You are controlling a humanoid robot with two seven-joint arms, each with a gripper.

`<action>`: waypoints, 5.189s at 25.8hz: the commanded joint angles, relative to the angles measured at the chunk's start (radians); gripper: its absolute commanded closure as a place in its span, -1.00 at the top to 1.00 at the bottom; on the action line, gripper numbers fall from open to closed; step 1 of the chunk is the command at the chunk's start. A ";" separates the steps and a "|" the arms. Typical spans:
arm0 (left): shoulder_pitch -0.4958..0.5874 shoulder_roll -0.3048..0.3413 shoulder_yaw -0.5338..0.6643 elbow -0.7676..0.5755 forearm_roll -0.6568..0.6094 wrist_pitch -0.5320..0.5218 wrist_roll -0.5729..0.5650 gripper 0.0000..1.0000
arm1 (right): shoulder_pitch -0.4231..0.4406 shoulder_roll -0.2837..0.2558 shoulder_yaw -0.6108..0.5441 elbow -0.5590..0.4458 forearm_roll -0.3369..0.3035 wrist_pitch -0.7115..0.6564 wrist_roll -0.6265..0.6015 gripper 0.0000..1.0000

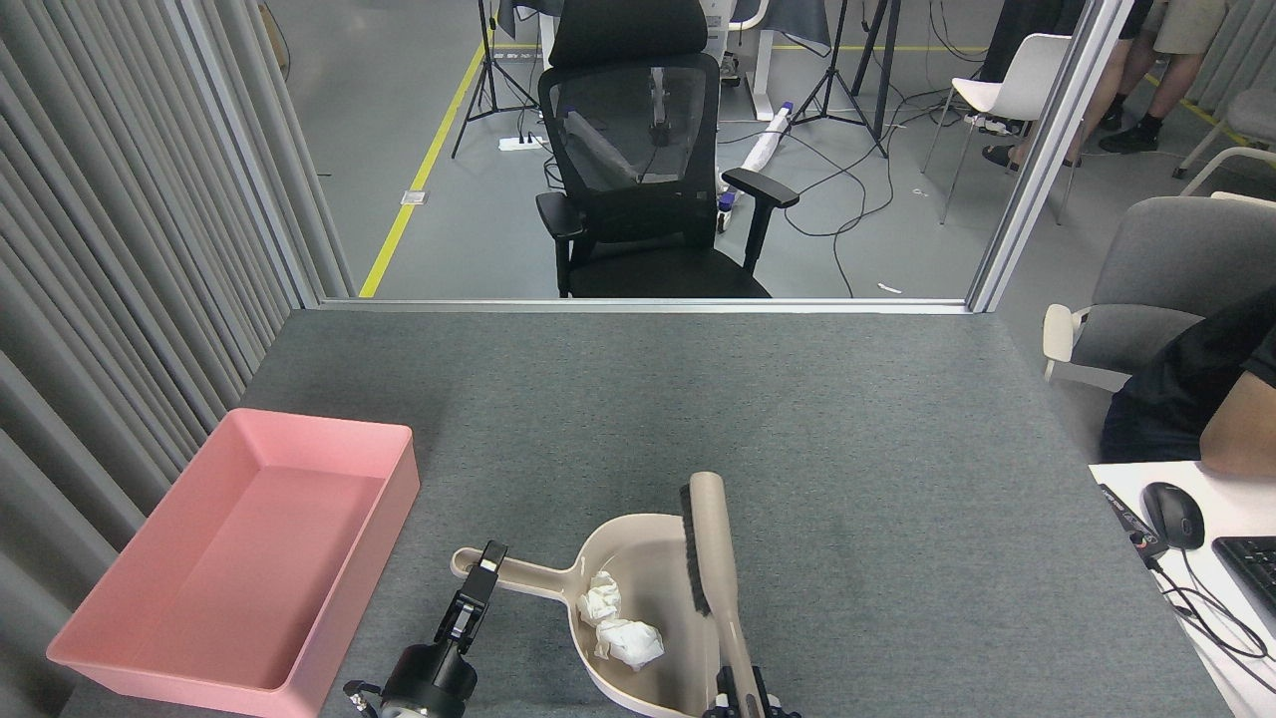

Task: Sweep and dump garbage into bin
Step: 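Sweep the paper balls into the dustpan with the brush in the right gripper, then lift the brush away from the dustpan with the right gripper, then lift the dustpan with the left gripper and carry it over the pink bin, then tilt the dustpan with the left gripper to dump the paper into the bin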

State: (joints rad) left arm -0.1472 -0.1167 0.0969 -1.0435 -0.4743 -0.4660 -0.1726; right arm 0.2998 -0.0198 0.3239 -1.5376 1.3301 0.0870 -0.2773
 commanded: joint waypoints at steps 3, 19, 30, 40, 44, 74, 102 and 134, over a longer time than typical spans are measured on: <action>0.000 0.000 0.004 -0.001 0.014 0.004 0.001 -1.00 | 0.041 -0.051 -0.140 -0.032 -0.035 -0.047 0.004 -1.00; -0.002 -0.003 0.004 -0.020 0.089 0.055 -0.007 -1.00 | 0.087 -0.078 -0.368 -0.033 -0.037 -0.130 0.003 -0.55; -0.003 -0.003 0.000 -0.116 0.132 0.124 -0.022 -1.00 | 0.081 -0.071 -0.419 -0.030 -0.040 -0.133 -0.003 0.98; -0.017 0.005 -0.005 -0.260 0.132 0.257 -0.099 -1.00 | 0.078 -0.065 -0.419 -0.030 -0.040 -0.142 -0.005 0.98; -0.025 0.022 0.000 -0.282 0.132 0.271 -0.104 -1.00 | 0.073 -0.065 -0.419 -0.030 -0.040 -0.165 -0.005 0.98; -0.084 0.387 0.092 -0.340 0.427 0.487 -0.174 -1.00 | 0.084 -0.066 -0.407 -0.033 -0.035 -0.170 -0.003 0.98; -0.310 0.749 0.167 0.257 0.557 0.271 -0.231 -1.00 | 0.074 -0.066 -0.405 -0.032 -0.035 -0.191 -0.003 0.98; -0.336 0.804 0.172 0.364 0.203 -0.125 -0.105 -1.00 | 0.082 -0.060 -0.405 -0.032 -0.035 -0.190 -0.005 0.98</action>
State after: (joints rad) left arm -0.4746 0.6869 0.2650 -0.6791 -0.1972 -0.5694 -0.3085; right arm 0.3814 -0.0821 -0.0813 -1.5695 1.2947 -0.1028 -0.2807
